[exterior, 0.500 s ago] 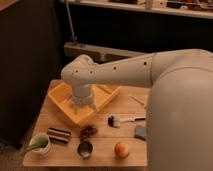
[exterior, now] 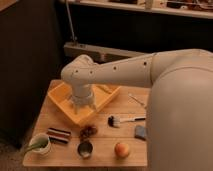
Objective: Place grapes in tray
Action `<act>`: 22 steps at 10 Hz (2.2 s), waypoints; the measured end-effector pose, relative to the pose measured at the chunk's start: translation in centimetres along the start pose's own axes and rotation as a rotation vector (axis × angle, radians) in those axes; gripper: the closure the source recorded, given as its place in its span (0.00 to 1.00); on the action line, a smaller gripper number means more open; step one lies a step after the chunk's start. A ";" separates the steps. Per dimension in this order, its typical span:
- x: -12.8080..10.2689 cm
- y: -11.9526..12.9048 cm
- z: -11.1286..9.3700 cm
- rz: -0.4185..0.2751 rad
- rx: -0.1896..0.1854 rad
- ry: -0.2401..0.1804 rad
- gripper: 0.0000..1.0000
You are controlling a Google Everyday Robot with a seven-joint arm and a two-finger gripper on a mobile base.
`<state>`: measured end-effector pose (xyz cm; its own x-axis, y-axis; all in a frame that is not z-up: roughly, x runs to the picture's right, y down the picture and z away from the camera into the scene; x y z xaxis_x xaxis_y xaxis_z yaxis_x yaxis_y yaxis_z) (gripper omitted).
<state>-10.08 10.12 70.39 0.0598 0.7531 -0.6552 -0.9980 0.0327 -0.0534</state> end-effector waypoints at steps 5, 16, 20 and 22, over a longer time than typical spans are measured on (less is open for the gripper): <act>0.0 0.0 0.0 0.000 0.000 0.000 0.35; 0.2 -0.1 -0.2 -0.020 -0.060 0.003 0.35; 0.9 -2.5 0.7 -0.033 -0.420 0.028 0.35; 1.8 -3.7 2.4 -0.033 -0.456 0.051 0.35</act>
<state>-6.29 12.92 71.17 0.1036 0.7230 -0.6830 -0.8858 -0.2452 -0.3939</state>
